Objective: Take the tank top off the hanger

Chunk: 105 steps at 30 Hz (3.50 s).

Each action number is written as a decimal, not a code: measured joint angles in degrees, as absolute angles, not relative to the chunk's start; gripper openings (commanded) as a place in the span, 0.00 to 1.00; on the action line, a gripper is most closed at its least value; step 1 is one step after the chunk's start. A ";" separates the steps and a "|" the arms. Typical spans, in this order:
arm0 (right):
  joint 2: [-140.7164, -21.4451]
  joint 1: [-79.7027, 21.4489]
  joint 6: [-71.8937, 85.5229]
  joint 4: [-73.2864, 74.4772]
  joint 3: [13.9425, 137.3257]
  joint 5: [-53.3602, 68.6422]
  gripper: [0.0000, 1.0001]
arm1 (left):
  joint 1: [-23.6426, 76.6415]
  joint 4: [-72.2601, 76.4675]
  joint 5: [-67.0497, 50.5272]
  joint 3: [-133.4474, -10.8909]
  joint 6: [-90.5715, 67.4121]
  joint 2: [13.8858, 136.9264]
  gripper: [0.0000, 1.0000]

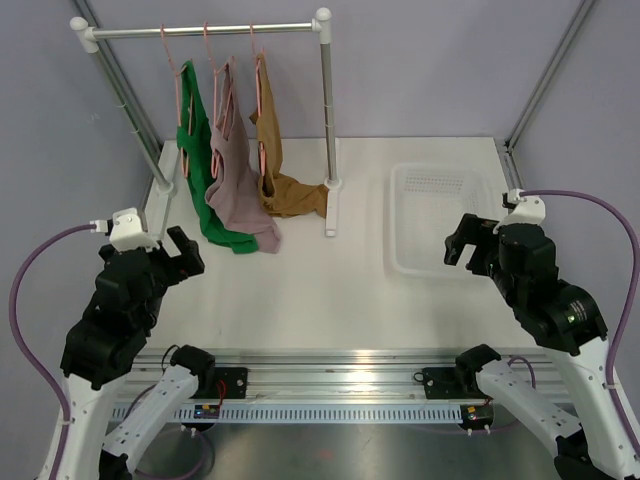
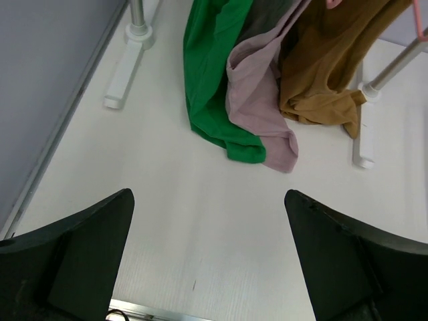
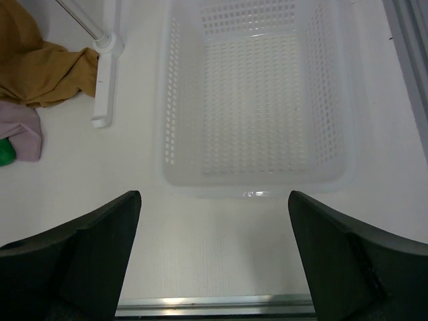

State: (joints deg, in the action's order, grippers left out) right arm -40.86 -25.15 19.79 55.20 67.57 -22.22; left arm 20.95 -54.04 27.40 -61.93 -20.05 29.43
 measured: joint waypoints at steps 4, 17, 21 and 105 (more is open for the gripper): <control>-39.97 -25.17 19.86 53.25 66.30 -18.74 0.99 | 20.95 -53.39 23.22 -67.11 -20.27 34.37 0.99; -41.52 -25.19 21.37 45.34 64.07 -6.33 1.00 | 21.02 -47.24 12.05 -95.02 -21.47 65.56 0.99; -42.33 -25.19 21.98 43.55 63.94 -2.81 0.99 | 21.06 -45.21 11.16 -103.18 -20.99 73.78 0.99; -42.17 -25.21 25.43 40.12 58.78 8.71 0.98 | 18.63 -40.93 8.54 -128.57 -14.24 97.30 0.00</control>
